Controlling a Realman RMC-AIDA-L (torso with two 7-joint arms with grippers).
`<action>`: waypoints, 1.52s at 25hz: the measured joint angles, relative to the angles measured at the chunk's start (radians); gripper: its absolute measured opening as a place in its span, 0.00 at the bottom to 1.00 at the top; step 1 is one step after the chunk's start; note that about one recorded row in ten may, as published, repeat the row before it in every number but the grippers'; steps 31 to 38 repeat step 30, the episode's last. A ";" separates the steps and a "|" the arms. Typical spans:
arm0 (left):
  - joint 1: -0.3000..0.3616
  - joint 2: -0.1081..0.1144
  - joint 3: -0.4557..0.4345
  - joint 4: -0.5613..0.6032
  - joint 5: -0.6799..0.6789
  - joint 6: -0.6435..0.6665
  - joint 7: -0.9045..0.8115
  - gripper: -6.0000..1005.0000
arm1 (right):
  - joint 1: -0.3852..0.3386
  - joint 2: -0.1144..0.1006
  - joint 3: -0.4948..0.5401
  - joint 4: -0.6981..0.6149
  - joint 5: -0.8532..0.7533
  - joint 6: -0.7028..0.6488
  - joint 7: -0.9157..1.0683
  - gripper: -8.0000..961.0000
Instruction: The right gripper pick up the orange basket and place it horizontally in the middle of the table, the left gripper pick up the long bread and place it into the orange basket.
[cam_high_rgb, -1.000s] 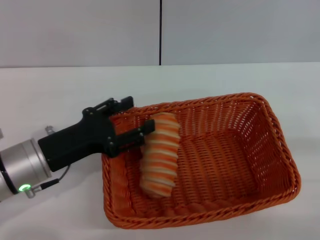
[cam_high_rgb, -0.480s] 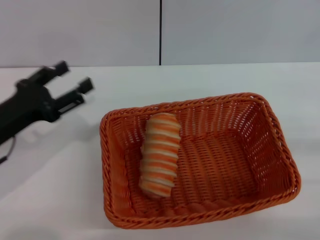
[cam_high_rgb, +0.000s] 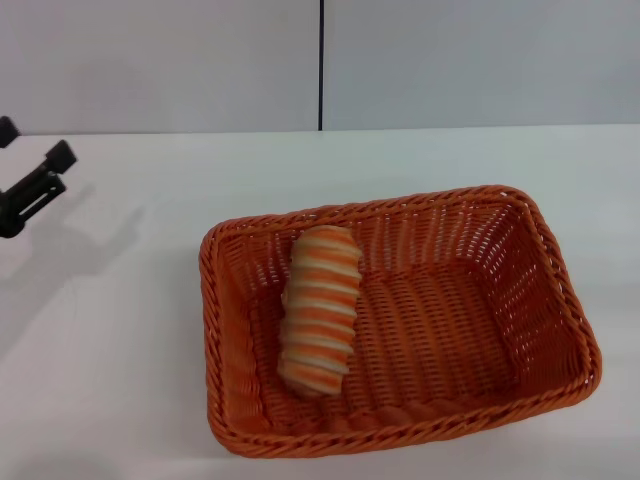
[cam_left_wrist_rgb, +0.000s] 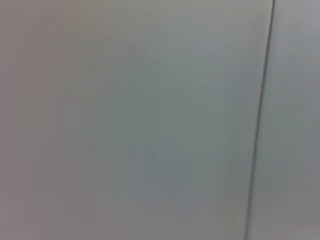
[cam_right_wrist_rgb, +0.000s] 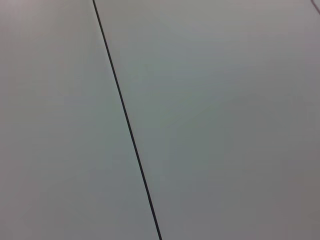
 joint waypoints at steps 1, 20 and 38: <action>-0.004 -0.004 -0.026 -0.046 -0.032 0.011 0.071 0.81 | 0.005 -0.001 0.000 -0.003 0.000 -0.008 -0.001 0.54; 0.025 0.003 -0.090 -0.376 -0.377 0.153 0.458 0.81 | 0.106 -0.002 0.023 -0.073 0.002 -0.071 -0.051 0.54; 0.021 0.003 -0.130 -0.439 -0.378 0.155 0.525 0.81 | 0.115 0.001 0.025 -0.115 0.002 -0.076 -0.052 0.54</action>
